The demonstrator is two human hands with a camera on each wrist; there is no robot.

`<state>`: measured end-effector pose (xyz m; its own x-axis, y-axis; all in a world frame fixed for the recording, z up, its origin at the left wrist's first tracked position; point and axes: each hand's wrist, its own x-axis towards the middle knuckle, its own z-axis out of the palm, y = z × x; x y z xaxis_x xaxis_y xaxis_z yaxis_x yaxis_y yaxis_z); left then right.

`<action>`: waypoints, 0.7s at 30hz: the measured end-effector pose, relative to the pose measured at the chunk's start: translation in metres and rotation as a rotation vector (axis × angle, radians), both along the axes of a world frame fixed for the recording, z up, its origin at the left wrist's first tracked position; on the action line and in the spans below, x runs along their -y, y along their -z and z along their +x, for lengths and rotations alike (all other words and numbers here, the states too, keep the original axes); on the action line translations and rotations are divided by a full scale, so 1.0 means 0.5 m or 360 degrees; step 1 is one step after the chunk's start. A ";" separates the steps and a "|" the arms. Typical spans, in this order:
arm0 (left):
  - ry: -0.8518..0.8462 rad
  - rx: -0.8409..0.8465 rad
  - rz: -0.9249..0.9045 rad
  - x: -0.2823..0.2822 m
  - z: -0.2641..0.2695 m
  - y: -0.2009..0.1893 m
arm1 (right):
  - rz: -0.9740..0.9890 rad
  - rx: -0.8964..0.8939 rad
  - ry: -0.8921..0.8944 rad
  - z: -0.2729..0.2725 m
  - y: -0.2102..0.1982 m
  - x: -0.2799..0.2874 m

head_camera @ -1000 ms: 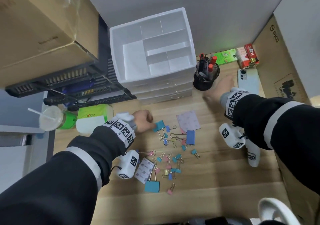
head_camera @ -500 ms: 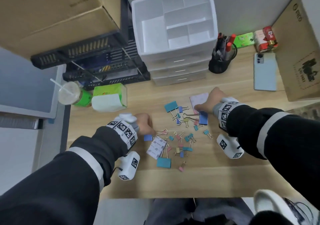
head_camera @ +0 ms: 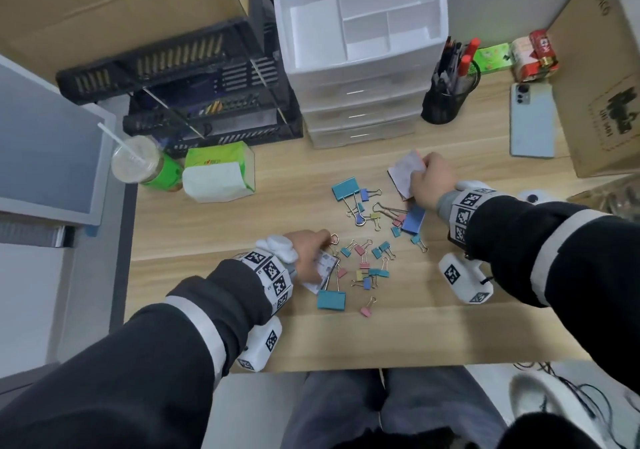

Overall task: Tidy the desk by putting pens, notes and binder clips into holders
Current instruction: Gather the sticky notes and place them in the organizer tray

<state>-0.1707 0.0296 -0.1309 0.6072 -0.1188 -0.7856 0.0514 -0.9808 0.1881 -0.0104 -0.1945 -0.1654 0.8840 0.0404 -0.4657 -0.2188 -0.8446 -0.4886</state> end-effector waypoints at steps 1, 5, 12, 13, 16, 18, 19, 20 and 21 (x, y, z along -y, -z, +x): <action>0.0021 -0.0017 0.0011 0.005 0.002 0.001 | 0.0042 0.0069 0.0020 -0.001 -0.004 0.005; 0.0125 -0.0047 0.0017 0.018 0.019 0.007 | 0.0234 0.0180 -0.0004 -0.007 -0.020 0.030; 0.0248 -0.0017 0.0207 0.033 0.018 0.019 | 0.0328 0.0177 -0.0089 -0.025 -0.012 0.044; 0.0246 -0.0040 0.0201 0.032 0.022 0.019 | 0.0341 0.0167 -0.0087 -0.028 -0.012 0.044; 0.0166 0.0057 0.0112 0.025 0.023 0.018 | 0.0379 0.0140 -0.0121 -0.034 -0.019 0.040; 0.0070 0.0191 0.0031 0.022 0.015 0.013 | 0.0419 0.0115 -0.0168 -0.038 -0.028 0.036; 0.0039 0.0196 -0.0022 0.022 0.013 0.010 | 0.0429 0.0094 -0.0201 -0.041 -0.033 0.034; 0.0001 0.0176 -0.0082 0.024 0.013 0.002 | 0.0423 0.0064 -0.0234 -0.042 -0.038 0.031; -0.0040 0.0154 -0.0154 0.025 0.017 -0.011 | 0.0418 0.0026 -0.0267 -0.041 -0.047 0.026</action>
